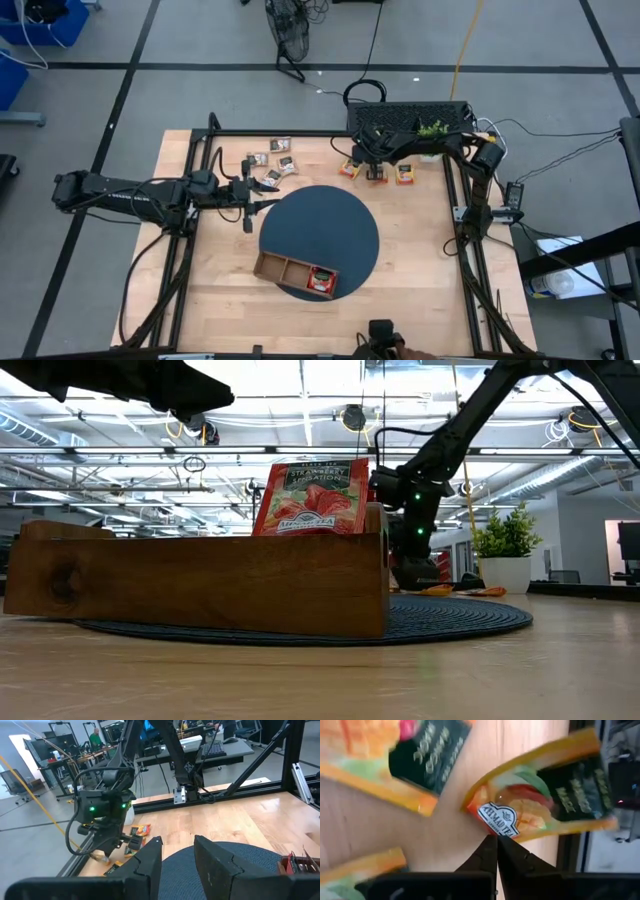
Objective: Pick & Place Tea
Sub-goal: Put the yellow tea bag into the middle section of the wooden organizer
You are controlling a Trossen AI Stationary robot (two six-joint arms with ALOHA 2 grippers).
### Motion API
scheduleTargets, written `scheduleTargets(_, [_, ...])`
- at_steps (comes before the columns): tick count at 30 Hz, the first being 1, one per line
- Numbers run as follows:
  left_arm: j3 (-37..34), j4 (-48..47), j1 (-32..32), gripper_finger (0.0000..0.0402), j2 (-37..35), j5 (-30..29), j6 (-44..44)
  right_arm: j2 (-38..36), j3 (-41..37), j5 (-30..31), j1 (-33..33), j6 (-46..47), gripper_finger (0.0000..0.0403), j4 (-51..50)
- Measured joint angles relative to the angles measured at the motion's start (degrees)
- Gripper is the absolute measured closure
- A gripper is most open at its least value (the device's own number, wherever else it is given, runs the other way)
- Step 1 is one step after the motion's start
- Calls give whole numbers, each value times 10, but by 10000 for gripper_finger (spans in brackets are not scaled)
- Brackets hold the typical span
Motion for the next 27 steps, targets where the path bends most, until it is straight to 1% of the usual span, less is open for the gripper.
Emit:
scheduleTargets(4, [0,0,0,282,0,0,0,0,0,9,18,-16,403,34])
scheduleTargets(12, [0,0,0,282,0,0,0,0,0,15,42,-30,402,34])
scheduleTargets(14, [0,0,0,282,0,0,0,0,0,14,44,-39,394,34])
scheduleTargets(17, [0,0,0,282,0,0,0,0,0,13,44,-59,360,33])
scheduleTargets(24, [0,0,0,282,0,0,0,-1,0,29,44,-74,228,53])
scheduleTargets(27, [0,0,0,282,0,0,0,-1,0,27,40,-92,196,74])
